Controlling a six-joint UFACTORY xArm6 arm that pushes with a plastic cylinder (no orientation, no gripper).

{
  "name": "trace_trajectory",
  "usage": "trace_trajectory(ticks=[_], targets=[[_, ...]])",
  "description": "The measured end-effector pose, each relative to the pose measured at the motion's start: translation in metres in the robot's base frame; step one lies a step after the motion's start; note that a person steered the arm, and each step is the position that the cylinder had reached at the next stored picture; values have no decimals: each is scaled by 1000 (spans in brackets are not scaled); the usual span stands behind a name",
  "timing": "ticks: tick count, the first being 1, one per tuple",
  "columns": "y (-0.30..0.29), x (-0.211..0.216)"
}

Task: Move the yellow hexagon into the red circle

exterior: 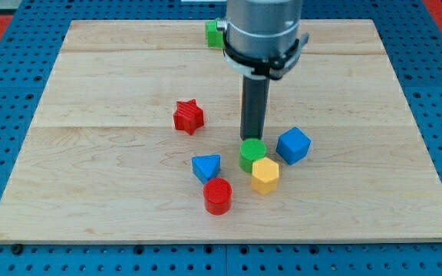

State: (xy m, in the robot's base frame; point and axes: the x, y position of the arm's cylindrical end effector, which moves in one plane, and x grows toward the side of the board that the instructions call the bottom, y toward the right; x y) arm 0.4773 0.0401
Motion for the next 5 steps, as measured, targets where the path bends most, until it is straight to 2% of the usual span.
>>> trace_trajectory(ticks=[2, 3, 4, 5], targets=[[5, 18], [67, 17], [75, 53], [55, 81]])
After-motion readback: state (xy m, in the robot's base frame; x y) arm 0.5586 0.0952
